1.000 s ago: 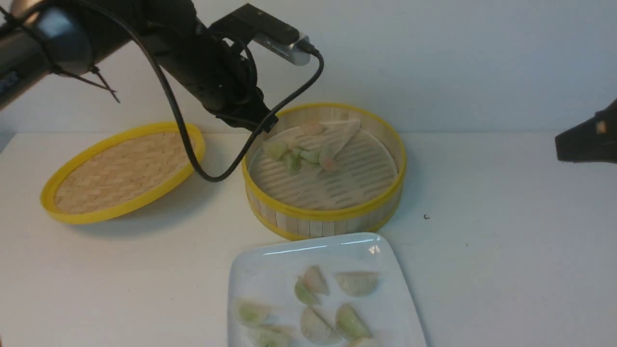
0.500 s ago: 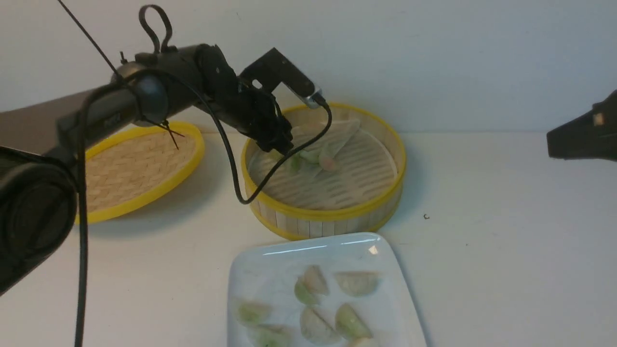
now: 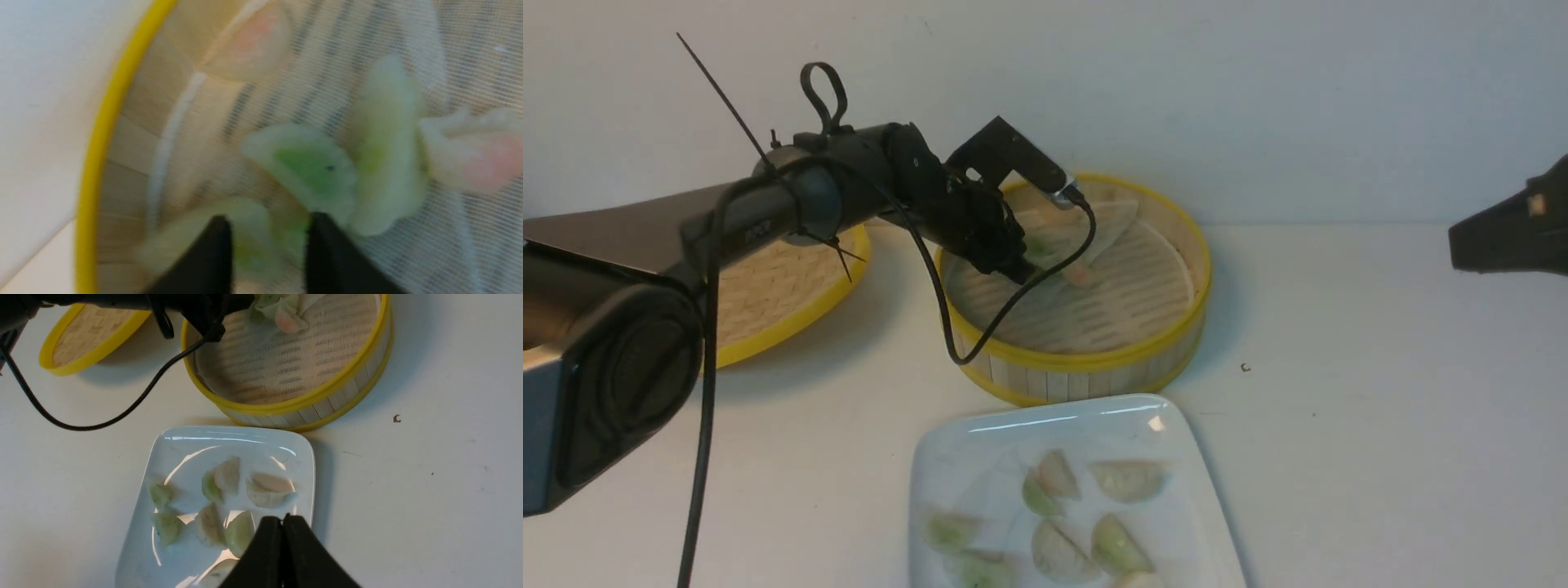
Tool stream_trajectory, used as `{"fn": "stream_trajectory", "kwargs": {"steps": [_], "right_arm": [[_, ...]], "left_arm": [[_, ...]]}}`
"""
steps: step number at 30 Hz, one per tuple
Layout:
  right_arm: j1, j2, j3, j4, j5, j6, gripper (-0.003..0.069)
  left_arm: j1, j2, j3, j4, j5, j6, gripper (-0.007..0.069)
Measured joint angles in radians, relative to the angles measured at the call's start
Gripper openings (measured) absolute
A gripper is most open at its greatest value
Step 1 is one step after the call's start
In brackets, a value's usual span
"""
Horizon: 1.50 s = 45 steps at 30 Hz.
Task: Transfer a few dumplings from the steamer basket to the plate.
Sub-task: Use the left arm to grab a dumpling from the steamer
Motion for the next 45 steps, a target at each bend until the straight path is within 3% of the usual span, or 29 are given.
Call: {"fn": "stream_trajectory", "kwargs": {"steps": [2,5,16,23,26,29,31,32,33,36,39,45], "right_arm": [[0.0,0.0,0.0,0.0,0.002,-0.002,-0.001],[0.0,0.0,0.0,0.0,0.017,-0.002,-0.001],[0.0,0.0,0.0,0.0,0.054,-0.002,-0.001],[0.0,0.0,0.0,0.0,0.055,-0.002,-0.001],[0.0,0.0,0.0,0.0,0.058,-0.002,-0.001],[0.0,0.0,0.0,0.0,0.063,-0.002,-0.001],[0.0,0.0,0.0,0.0,0.064,-0.002,-0.001],[0.0,0.0,0.0,0.0,0.064,-0.002,-0.001],[0.0,0.0,0.0,0.0,0.064,-0.002,-0.001],[0.0,0.0,0.0,0.0,0.06,-0.002,-0.001],[0.0,0.0,0.0,0.0,0.044,-0.002,-0.001],[0.0,0.0,0.0,0.0,0.037,-0.002,-0.001]], "left_arm": [[-0.008,-0.007,-0.003,0.015,0.024,0.002,0.0041],[-0.011,-0.033,-0.007,0.032,0.089,0.005,0.0002],[-0.011,-0.3,-0.02,0.039,0.208,-0.127,-0.0006],[-0.011,-0.274,-0.02,0.039,0.178,-0.122,0.0001],[-0.011,-0.222,-0.02,0.039,0.158,-0.121,0.004],[-0.011,-0.146,-0.02,0.038,0.154,-0.163,0.0151],[-0.011,-0.111,-0.018,0.029,0.159,-0.251,0.0264],[-0.011,-0.108,-0.018,0.029,0.159,-0.268,0.0274],[-0.011,-0.094,-0.018,0.026,0.159,-0.322,0.0355],[-0.011,-0.088,-0.018,0.024,0.156,-0.403,0.0456],[-0.011,-0.08,-0.019,0.02,0.151,-0.439,0.0491],[-0.011,-0.035,-0.019,0.02,0.152,-0.449,0.0472]]}}
